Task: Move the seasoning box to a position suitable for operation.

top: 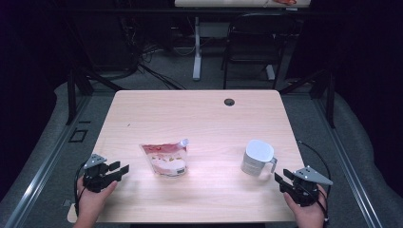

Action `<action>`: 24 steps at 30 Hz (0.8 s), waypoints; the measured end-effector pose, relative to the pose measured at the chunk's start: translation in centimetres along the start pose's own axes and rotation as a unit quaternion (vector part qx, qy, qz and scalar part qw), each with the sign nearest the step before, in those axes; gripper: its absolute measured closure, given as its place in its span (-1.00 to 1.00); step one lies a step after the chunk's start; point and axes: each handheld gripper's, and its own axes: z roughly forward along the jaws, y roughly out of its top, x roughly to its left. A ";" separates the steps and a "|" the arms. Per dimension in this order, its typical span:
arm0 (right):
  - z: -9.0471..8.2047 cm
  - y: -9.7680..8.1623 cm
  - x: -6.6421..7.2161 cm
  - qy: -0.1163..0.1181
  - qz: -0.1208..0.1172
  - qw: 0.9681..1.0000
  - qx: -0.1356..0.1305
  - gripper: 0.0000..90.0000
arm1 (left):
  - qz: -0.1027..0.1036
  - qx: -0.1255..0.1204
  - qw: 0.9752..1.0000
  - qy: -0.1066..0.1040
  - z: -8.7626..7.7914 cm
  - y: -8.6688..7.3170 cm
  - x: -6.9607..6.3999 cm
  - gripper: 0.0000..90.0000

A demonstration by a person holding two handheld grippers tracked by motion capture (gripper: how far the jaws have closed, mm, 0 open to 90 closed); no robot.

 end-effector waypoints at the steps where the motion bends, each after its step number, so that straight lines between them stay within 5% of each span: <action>1: 0.0 0.0 0.0 -0.005 -0.001 1.000 -0.001 0.36 | 0.003 -0.001 1.000 0.002 0.0 0.0 -0.1 0.17; 5: 0.0 0.0 0.1 -0.006 -0.007 1.000 -0.006 0.40 | 0.011 0.000 1.000 -0.009 0.0 0.1 -0.4 0.21; 24: 1.6 0.5 1.1 -0.025 -0.026 0.999 -0.004 0.32 | 0.029 0.001 1.000 0.000 0.2 0.0 -0.9 0.18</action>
